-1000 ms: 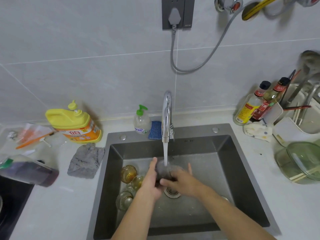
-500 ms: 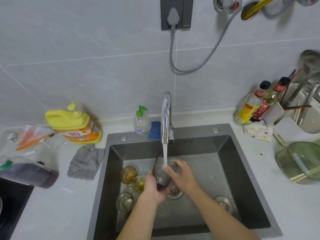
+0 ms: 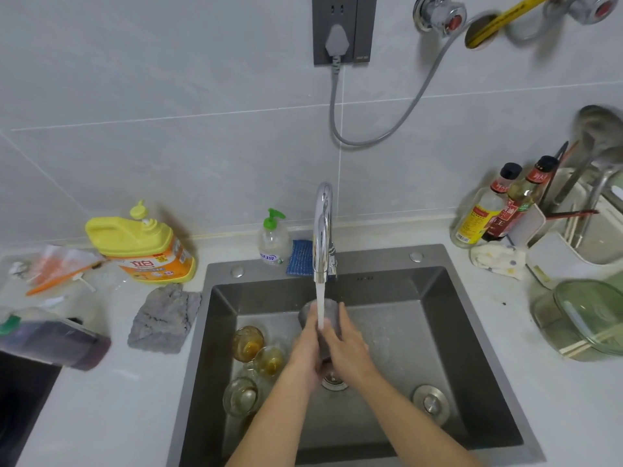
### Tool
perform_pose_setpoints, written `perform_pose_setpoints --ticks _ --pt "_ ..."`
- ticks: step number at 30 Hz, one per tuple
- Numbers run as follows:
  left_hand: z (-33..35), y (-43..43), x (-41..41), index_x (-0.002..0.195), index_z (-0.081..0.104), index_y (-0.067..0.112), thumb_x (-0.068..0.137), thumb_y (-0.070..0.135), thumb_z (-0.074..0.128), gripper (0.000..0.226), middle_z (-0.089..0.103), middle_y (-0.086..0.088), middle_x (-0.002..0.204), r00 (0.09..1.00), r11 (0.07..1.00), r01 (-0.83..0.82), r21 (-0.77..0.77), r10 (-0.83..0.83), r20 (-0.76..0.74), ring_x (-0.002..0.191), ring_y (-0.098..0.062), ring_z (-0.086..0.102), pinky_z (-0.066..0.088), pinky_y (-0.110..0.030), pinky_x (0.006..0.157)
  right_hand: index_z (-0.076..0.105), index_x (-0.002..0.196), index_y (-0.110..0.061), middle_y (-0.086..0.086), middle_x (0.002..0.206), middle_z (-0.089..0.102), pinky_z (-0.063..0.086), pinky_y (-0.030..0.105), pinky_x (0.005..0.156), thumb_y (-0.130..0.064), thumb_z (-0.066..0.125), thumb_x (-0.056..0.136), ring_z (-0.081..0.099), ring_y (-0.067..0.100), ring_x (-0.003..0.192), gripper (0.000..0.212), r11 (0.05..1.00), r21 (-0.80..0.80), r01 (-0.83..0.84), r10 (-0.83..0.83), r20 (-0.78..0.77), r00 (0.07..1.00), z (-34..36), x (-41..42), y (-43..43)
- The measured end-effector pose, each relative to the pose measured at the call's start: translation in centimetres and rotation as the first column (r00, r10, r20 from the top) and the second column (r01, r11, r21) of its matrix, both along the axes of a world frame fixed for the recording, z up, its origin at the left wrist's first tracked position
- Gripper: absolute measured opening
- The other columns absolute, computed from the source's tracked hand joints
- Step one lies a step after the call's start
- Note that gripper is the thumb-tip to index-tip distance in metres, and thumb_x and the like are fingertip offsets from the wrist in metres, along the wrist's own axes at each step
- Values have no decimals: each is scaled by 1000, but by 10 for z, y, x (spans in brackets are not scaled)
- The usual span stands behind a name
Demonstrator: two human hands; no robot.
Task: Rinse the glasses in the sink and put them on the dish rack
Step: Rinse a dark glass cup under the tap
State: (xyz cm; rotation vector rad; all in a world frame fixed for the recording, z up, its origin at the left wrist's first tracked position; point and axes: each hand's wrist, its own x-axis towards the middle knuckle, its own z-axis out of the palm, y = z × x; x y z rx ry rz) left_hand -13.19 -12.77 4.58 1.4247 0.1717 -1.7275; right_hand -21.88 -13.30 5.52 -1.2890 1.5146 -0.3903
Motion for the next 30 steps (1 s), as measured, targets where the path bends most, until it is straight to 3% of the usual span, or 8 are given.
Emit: perform_pose_setpoints --ticks 3,6,10,15,17,24,28,30 --pt "29 2 1 120 66 4 79 58 82 70 71 -25 118 961 982 -177 65 187 -202 113 -38 66 53 -50 99 53 136 -56 -7 151 55 37 44 121 -66 55 82 53 13 137 55 999 -26 34 -32 77 996 -2 -10 -6" --pt "26 0 10 125 59 0 81 62 77 78 69 -29 116 950 967 -200 155 230 -212 104 -43 68 58 -53 94 74 111 -41 -12 120 73 52 35 106 -26 58 98 66 5 111 26 986 -166 25 -24 11 1000 4 -13 -25" --pt "28 3 17 126 54 -1 82 55 79 75 66 -26 126 982 980 -146 137 160 -101 113 -41 67 56 -52 100 65 135 -22 -7 132 68 45 26 106 -14 50 104 61 9 119 35 968 -244 -63 60 -20 998 27 -4 -53" --pt "31 8 30 115 63 1 73 36 91 61 73 -25 112 997 997 -70 40 69 17 99 -39 76 59 -53 98 64 120 -19 -2 120 65 41 26 95 -19 44 107 56 12 108 23 959 -237 -152 139 -71 988 37 -1 -80" --pt "34 9 32 110 64 5 72 34 92 56 74 -21 106 993 999 -11 39 6 118 97 -35 75 59 -50 99 58 135 -19 -3 131 62 42 24 93 -20 43 108 57 12 112 31 965 -212 -154 153 -23 988 41 -1 -85" --pt "38 11 26 129 61 7 67 34 96 77 77 -18 110 972 998 63 -21 -56 228 99 -35 76 62 -50 92 31 160 -23 -1 162 39 29 39 122 -37 44 107 40 19 147 56 975 -53 -215 219 61 974 41 3 -66" --pt "45 14 11 122 68 7 68 49 92 73 80 -19 103 983 989 145 17 -146 115 102 -35 76 59 -51 99 52 144 -14 0 123 66 52 24 83 -53 37 107 65 10 103 56 975 166 -149 122 162 979 40 -10 -48" --pt "50 15 4 119 68 7 70 55 89 71 80 -20 100 985 990 136 45 -140 104 102 -36 75 58 -50 99 50 142 -11 4 119 68 61 31 76 -58 47 102 72 16 94 62 953 298 -59 -25 270 963 34 -19 -41"
